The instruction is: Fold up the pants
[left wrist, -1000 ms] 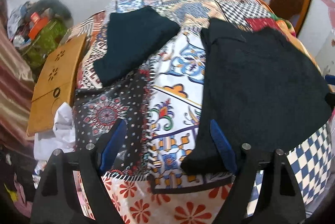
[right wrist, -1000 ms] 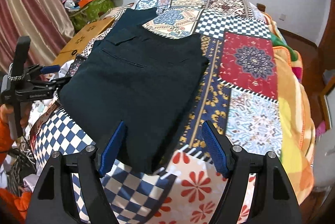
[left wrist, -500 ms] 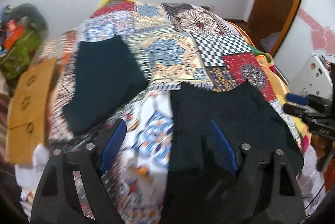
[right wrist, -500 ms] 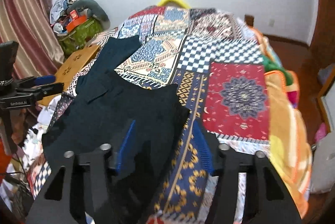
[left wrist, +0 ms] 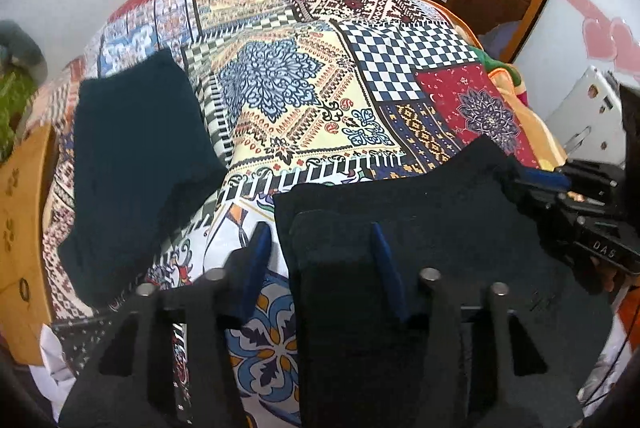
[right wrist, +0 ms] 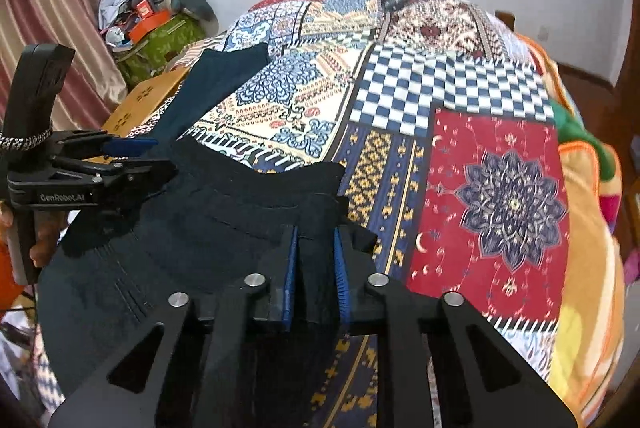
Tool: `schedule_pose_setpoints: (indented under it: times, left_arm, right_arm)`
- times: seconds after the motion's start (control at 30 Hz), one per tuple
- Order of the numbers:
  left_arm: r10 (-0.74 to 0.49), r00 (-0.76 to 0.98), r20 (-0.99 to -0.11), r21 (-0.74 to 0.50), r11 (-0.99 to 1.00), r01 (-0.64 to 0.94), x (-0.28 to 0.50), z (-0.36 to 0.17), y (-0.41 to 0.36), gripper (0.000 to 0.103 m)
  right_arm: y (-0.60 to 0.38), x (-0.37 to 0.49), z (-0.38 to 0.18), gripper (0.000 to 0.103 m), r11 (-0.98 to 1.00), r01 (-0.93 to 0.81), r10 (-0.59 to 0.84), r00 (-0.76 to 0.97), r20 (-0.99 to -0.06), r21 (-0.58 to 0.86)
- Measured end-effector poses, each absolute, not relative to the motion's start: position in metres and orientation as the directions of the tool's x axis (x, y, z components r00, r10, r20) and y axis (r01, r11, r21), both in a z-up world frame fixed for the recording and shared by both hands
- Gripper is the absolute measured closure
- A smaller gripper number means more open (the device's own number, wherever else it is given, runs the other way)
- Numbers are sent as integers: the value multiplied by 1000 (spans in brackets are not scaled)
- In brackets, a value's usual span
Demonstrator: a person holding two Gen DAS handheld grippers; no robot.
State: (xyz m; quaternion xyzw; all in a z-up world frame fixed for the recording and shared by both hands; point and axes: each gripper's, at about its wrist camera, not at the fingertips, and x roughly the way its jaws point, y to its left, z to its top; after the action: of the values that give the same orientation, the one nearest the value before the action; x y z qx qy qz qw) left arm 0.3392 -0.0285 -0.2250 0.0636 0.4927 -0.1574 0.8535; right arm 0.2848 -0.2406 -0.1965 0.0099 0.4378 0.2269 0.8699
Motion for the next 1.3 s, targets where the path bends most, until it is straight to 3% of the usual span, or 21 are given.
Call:
schedule_pose_setpoints:
  times: [0.13,0.47,0.57,0.7,0.8,0.97,1.13,1.3]
  left_arm:
    - [-168,500,-849,0,948,317,338,-225,-28,53]
    - [-164,576,-801,3,960,278,309,-183,-22,53]
    - [-164,589,-791,-2,964,266,295,-170,-19,49]
    - [-168,597,-784,-8,965,261,276,-162,-15,32]
    - [-188,581,-792,-21,959,282,263,-165,-12,32]
    - [-210,526,-824,-75,961,265,255,-184,-2,23]
    - [-250,410,-877,-158,957,245,266,-214,0,23]
    - [-341,310,-888,-271,930,248,281,-234,-8,22]
  right_arm:
    - [-230,283,-201,90,909,-399,337,529,-779,122]
    - [-238,260,-163,86,922,-375,304,554,-775,95]
    - [-240,248,-148,69,920,-377,322,570,-756,107]
    - [-240,227,-131,45,917,-382,340,603,-722,112]
    - [-240,215,-130,31,915,-382,354,605,-713,130]
    - [-244,207,-150,30,915,-348,375,551,-746,203]
    - [-252,212,-188,30,917,-286,387,456,-802,280]
    - [-261,222,-205,30,873,-242,488,395,-778,424]
